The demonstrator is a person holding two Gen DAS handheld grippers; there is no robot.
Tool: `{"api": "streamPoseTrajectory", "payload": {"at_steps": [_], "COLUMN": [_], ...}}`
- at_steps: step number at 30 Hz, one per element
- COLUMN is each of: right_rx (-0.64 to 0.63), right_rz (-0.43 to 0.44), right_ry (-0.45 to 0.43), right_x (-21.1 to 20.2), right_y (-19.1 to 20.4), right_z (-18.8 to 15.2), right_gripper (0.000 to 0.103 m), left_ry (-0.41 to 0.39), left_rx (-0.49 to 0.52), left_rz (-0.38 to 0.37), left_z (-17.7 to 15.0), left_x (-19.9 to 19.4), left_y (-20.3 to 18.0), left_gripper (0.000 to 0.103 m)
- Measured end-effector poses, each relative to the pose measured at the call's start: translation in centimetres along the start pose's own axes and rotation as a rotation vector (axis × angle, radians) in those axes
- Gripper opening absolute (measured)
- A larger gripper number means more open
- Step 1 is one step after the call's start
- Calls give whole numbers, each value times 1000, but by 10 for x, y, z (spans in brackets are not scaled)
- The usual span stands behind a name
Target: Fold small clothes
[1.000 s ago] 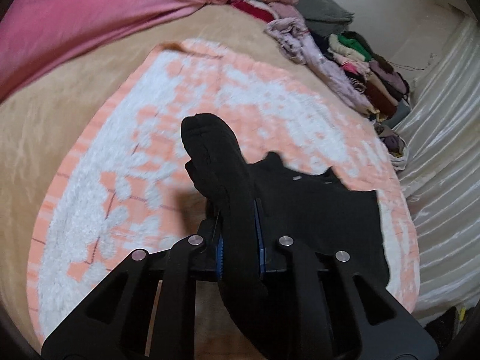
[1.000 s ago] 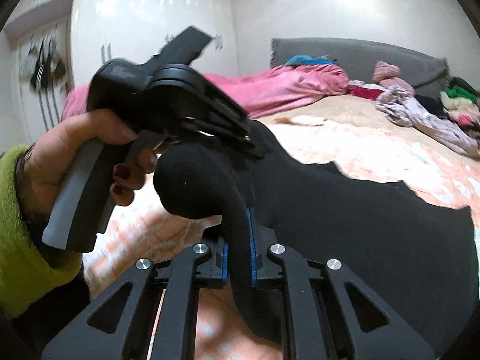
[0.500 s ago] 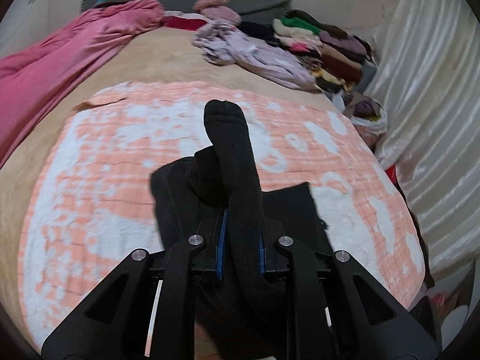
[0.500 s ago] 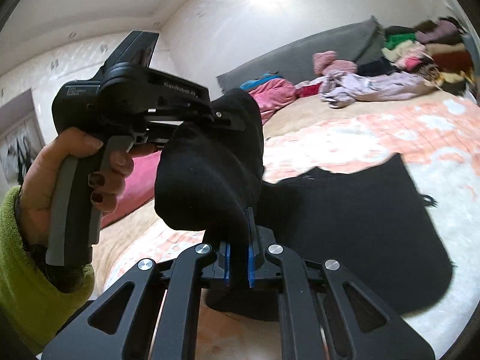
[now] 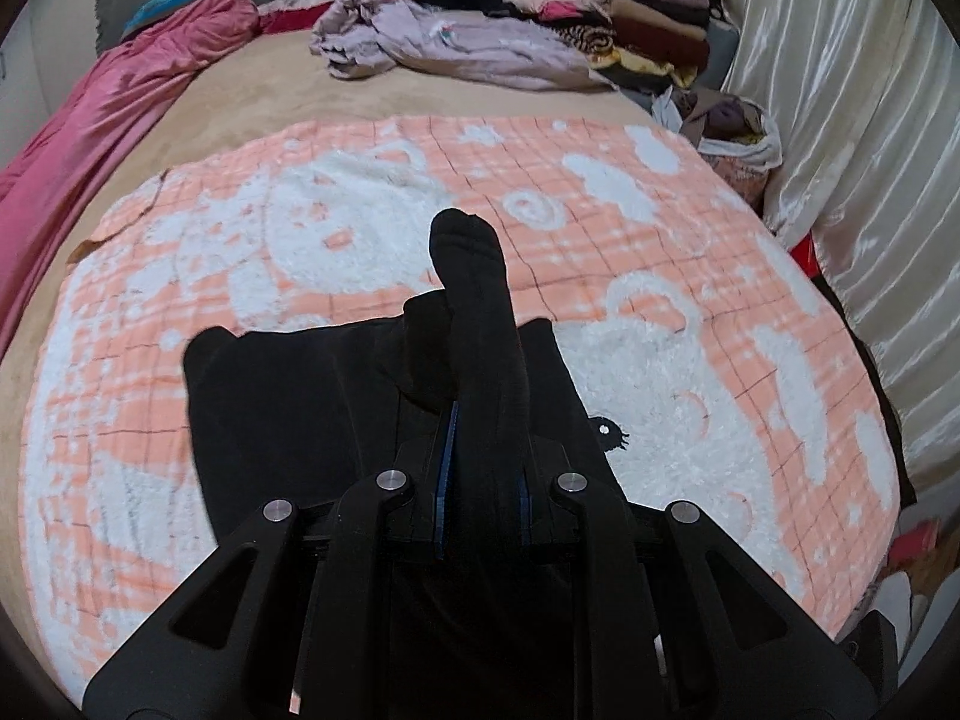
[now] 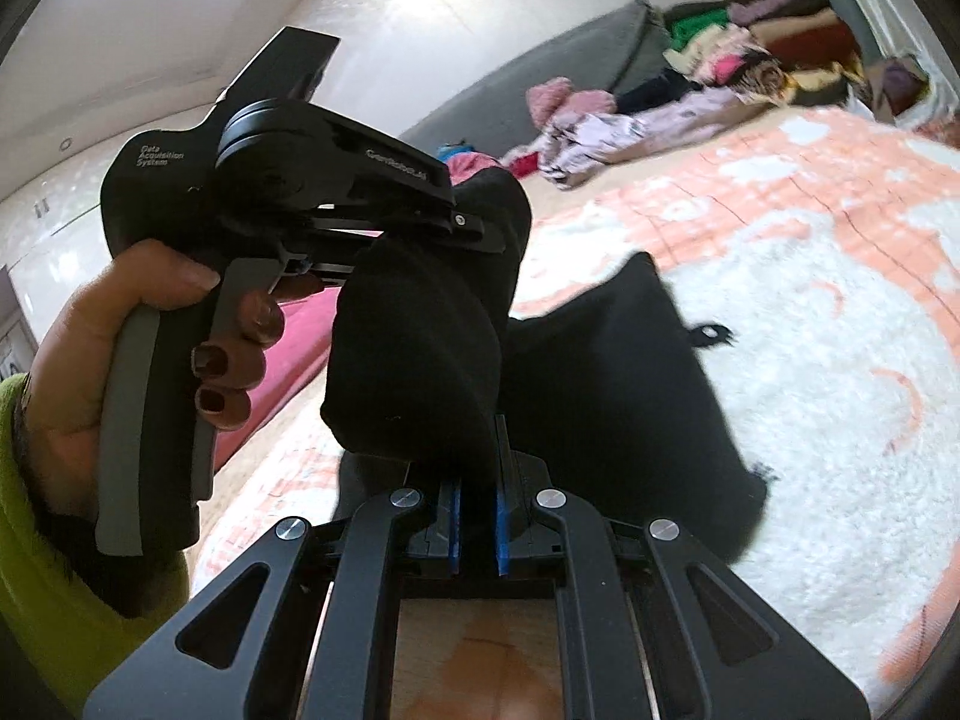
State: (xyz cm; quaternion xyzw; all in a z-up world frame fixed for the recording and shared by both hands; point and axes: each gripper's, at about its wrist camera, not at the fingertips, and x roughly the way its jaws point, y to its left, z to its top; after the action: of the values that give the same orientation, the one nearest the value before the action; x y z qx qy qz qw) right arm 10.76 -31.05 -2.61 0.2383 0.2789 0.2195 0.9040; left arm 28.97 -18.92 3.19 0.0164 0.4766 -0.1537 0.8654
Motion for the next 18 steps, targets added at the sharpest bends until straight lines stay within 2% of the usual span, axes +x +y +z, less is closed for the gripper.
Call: {"api": "streamPoseTrajectory", "payload": {"at_steps": [1,2,3,4,6,8,9,11,12,13,18], "right_rx": [20,41,54,66,78,104,114,127,129,125,63], "right_rz": [-4,-10,-14,-24,-50,-62,-62,-61,-69,-86,-165], "right_ry": [10,19,23,21,16,24,29,34,36,37,8], "right_x": [2,3,3,3,0,-4,-5,-10,-11,-15,-37], "right_y": [-4,-10,-13,-17,-23,-30,-33,-36,-37,-37,-34], "right_z": [-1,-2,-2,-3,-3,-5,-5,-7,-7,-7,2], "right_gripper": [7,7,9,11,14,18,25,26,30,35,45], "left_ry": [7,10,10,1,-24,-57,-76,-105,-118,-127,-179], "left_rx": [-1,-3,-21,-35,-59,-75,-88,-110,-124,-130,-135], "left_rz": [-5,-14,-42,-67,-108,-118,-108,-81,-67,-58,34], "left_z": [0,0,-2,-3,-7,-11,-15,-23,-29,-34,-73], "left_x": [4,7,8,7,0,-9,-15,-24,-29,-32,-44], "left_y": [-1,-2,0,1,6,13,20,33,43,51,79], "left_gripper": [13,36,48,54,55,55,55,54,54,54,55]}}
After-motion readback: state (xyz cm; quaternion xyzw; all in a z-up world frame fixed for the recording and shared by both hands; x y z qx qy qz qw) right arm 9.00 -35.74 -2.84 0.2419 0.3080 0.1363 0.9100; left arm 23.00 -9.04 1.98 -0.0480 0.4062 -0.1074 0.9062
